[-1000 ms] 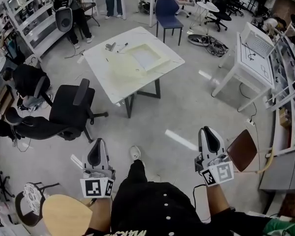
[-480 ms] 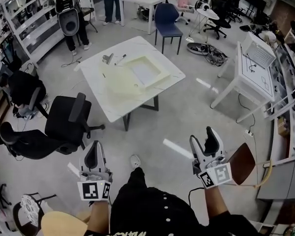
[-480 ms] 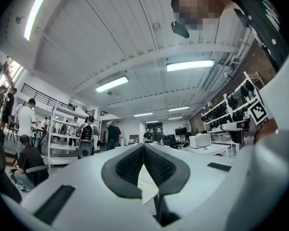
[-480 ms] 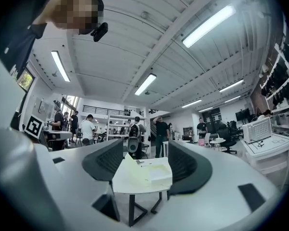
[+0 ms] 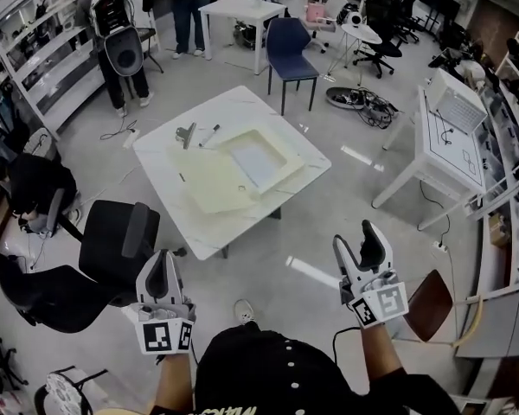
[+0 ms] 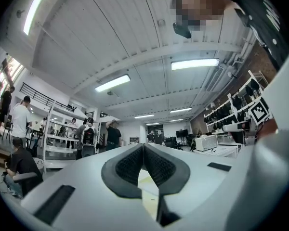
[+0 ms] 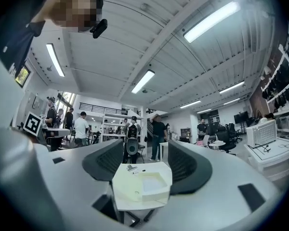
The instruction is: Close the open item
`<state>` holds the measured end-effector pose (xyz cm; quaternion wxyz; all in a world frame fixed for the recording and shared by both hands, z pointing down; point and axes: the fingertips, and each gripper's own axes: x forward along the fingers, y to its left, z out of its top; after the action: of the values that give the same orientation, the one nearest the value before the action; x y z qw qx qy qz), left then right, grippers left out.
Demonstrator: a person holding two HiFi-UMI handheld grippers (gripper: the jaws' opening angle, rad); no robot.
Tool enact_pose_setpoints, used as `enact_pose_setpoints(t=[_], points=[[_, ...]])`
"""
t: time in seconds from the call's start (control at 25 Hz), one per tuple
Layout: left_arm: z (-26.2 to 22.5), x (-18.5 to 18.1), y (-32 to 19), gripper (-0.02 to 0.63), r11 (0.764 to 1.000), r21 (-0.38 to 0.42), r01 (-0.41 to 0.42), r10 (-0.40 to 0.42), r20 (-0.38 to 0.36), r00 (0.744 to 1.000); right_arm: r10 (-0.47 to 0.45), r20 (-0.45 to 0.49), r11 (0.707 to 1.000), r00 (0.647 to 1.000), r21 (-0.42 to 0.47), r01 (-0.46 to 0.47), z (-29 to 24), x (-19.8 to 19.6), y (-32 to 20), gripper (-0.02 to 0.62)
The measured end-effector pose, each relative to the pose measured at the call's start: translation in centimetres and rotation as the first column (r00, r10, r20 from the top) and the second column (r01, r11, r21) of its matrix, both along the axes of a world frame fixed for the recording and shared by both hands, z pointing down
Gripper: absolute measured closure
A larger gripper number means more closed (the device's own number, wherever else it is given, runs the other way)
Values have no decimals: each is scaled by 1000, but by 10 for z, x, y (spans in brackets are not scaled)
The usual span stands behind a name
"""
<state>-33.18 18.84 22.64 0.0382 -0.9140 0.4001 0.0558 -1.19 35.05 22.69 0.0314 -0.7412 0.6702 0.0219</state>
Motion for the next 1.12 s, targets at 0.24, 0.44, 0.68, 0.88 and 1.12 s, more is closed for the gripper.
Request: enact_pose_setpoints(t=[0.24,0.44,0.68,0.88,1.12], points=[[-3,12,-58,588,1000,16,-9,9,-1,1000,0,-3,1000,1000,12,0,-1,7,-66,302],[0,17,-91,588,1000,17,-14,14,0,1000,3,0,1000,1000,3,-3,5,11,-103,304],[12,32,-119,588,1000,-1,-6,6,19,1000,1,27,1000,1000,-16,-1,22,29,-131,311],[16,50,-142,588,999,-3,43,-43,32,999,-42,32,999,999,-23,42,30,57,-167,311],[13,81,-179,588,986,-11,164,-163,24,986,-117,36,993,992,-17,118,28,114,-226,313]])
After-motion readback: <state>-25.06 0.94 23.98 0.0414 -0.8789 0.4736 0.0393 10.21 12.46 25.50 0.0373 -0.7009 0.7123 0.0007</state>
